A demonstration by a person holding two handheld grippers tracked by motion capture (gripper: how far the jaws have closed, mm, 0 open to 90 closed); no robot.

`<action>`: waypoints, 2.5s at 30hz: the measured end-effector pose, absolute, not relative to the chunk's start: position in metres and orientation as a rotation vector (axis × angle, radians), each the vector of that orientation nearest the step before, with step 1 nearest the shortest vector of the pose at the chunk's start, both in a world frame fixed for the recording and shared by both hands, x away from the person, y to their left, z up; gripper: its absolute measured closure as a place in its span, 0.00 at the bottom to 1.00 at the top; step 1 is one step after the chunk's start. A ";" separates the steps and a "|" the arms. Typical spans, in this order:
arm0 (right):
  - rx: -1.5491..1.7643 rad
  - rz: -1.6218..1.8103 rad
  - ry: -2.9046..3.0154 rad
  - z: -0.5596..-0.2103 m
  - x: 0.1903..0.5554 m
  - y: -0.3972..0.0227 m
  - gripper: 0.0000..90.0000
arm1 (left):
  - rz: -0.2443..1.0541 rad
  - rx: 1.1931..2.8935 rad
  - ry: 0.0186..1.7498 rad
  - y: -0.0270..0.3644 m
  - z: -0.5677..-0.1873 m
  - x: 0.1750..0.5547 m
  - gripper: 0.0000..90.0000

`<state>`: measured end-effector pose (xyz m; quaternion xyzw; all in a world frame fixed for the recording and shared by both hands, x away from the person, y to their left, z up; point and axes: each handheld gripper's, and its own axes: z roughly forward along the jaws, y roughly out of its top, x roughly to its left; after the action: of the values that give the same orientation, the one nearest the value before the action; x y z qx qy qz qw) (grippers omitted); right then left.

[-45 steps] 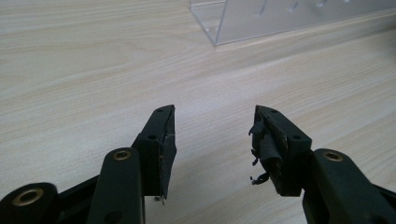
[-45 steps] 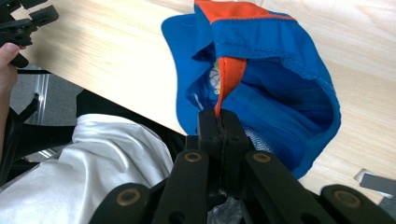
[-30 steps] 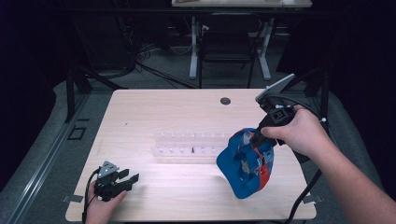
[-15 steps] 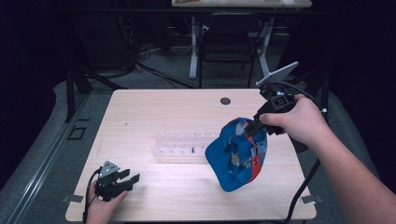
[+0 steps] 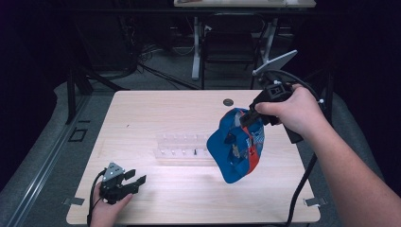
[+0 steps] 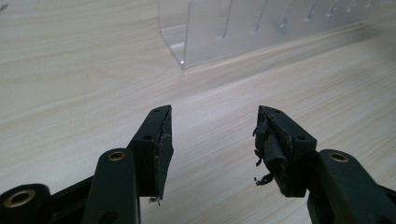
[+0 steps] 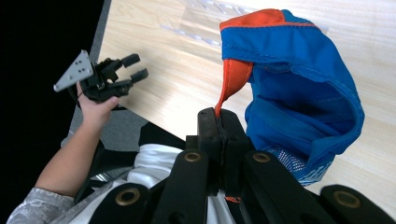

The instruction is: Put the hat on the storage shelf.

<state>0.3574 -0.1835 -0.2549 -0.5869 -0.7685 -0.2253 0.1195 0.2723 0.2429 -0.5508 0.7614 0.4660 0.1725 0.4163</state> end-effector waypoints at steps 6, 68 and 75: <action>-1.706 -0.682 -2.236 -0.254 0.366 -0.174 1.00 | 0.453 1.913 1.071 0.225 -0.532 0.269 0.52; -1.664 -0.667 -2.258 -0.245 0.403 -0.106 1.00 | 0.549 2.006 0.684 0.061 -0.479 0.276 0.70; -1.613 -0.527 -2.293 -0.238 0.406 -0.112 1.00 | 0.556 2.013 0.705 0.070 -0.476 0.279 0.82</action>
<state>0.4058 -0.1117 -0.2379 -0.5595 -0.7955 -0.1828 0.1442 0.2793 0.0701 -0.4765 0.8148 0.2853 0.2252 0.4517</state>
